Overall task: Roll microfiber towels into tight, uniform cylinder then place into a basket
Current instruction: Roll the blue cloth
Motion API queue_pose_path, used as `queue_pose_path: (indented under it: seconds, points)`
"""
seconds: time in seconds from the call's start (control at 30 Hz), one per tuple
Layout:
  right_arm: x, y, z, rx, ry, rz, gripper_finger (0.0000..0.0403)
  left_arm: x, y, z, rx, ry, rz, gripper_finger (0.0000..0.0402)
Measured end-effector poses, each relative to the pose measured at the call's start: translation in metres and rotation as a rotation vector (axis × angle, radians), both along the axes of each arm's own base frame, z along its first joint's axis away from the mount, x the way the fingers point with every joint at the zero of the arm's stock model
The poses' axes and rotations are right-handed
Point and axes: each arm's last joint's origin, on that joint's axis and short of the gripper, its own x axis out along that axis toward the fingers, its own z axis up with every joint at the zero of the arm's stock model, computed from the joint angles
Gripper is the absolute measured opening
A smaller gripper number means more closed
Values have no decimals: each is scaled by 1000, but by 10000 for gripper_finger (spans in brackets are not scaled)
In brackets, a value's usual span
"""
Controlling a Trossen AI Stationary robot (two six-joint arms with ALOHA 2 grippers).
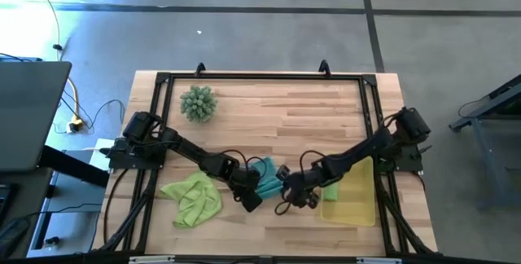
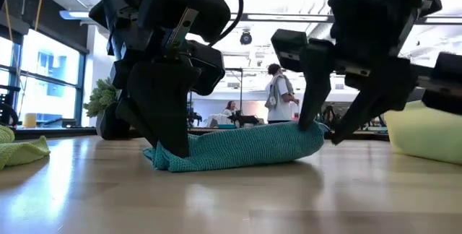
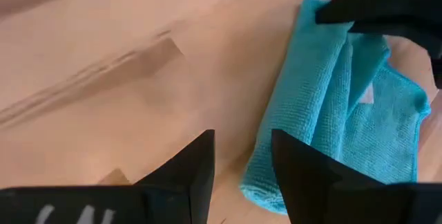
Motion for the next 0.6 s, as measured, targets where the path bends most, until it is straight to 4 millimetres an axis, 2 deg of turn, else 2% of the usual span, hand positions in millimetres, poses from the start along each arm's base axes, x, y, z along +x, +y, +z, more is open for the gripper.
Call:
queue_pose_path:
  seconds: [0.37,0.6]
  points:
    - [10,-8,-16,-137,-50,-132,133,1,0,0,7,-11,-4,0]
    - [16,-15,-28,-138,-21,-159,133,1,0,0,8,-12,-4,0]
